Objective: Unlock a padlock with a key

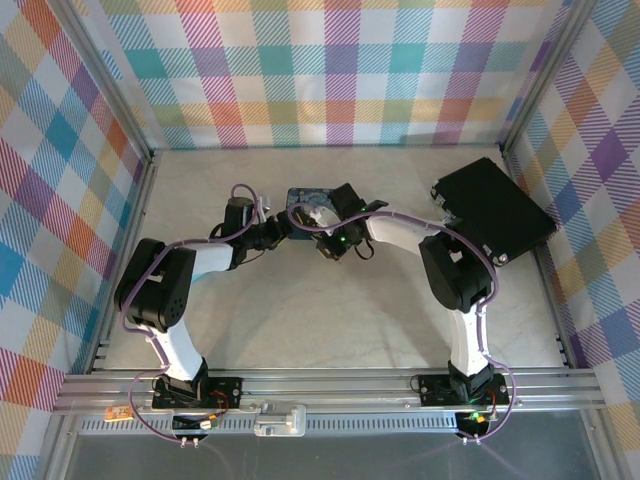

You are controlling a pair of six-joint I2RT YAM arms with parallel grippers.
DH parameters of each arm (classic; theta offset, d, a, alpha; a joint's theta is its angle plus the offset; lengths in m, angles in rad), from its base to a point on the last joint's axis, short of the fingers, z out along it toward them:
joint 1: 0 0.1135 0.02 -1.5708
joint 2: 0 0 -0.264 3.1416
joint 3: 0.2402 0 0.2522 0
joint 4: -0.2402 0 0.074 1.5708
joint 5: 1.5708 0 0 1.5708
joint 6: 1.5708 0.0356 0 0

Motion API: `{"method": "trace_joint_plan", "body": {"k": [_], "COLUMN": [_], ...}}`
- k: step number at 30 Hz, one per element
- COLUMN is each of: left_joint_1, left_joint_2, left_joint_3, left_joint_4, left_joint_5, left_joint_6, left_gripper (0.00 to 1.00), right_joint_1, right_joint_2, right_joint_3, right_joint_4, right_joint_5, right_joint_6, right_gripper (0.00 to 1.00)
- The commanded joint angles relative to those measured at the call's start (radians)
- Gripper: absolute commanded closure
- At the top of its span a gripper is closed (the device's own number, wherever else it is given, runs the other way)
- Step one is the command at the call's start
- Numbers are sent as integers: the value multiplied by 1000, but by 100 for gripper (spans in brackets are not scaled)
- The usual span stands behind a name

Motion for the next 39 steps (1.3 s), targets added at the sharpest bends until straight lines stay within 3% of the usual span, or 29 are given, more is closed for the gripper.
{"method": "trace_joint_plan", "body": {"k": [1,7,16,22,28,39], "left_joint_1": [-7,15,58,6,-89,-163], "left_joint_2": [28,-53,-239,-281,-152,56], "left_joint_3": [44,45,-33,-180,-203,-188], "left_joint_4": [14,-63,-173,-21,216,423], "left_joint_5": [49,1,20,-39,-123,-198], "left_joint_6": [30,40,-22,-150,-302,-425], "left_gripper": [33,28,25,44,61,67], "right_joint_1": [4,-3,-3,-3,-3,-2], "right_joint_2": [25,13,-8,-9,-5,-15], "right_joint_3": [46,7,-12,-5,1,-14], "right_joint_4": [-63,-24,14,28,31,57], "right_joint_5": [-96,-86,-111,-134,-144,-154], "right_joint_6": [-26,3,28,42,58,75], "right_gripper": [100,100,100,100,100,100]}}
